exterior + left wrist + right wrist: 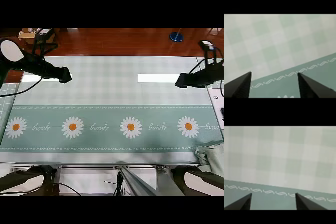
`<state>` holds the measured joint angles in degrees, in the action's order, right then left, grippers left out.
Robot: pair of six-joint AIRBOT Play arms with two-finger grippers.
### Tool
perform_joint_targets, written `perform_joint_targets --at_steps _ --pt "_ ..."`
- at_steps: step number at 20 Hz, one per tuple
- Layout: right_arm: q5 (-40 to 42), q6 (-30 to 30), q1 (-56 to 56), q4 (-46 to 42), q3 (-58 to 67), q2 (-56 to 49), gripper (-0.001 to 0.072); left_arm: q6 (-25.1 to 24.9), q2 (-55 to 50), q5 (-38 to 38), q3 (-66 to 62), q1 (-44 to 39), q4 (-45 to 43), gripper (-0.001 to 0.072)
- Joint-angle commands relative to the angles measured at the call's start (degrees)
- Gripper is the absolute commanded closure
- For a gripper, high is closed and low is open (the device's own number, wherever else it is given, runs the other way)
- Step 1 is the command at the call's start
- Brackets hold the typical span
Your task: Fold the shirts.
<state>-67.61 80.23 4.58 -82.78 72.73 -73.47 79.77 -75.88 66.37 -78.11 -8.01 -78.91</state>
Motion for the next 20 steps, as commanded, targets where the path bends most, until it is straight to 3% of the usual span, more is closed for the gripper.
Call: perform_joint_targets --at_steps 1,20 --pt "-1.7 0.6 -3.7 -5.8 1.1 -0.5 0.0103 5.2 -0.6 0.2 0.0 -0.9 -5.8 -0.0005" --pt "-1.0 0.5 -3.7 -5.9 1.1 -0.5 0.0104 5.2 -0.6 0.1 0.0 -0.9 -5.7 -0.0005"
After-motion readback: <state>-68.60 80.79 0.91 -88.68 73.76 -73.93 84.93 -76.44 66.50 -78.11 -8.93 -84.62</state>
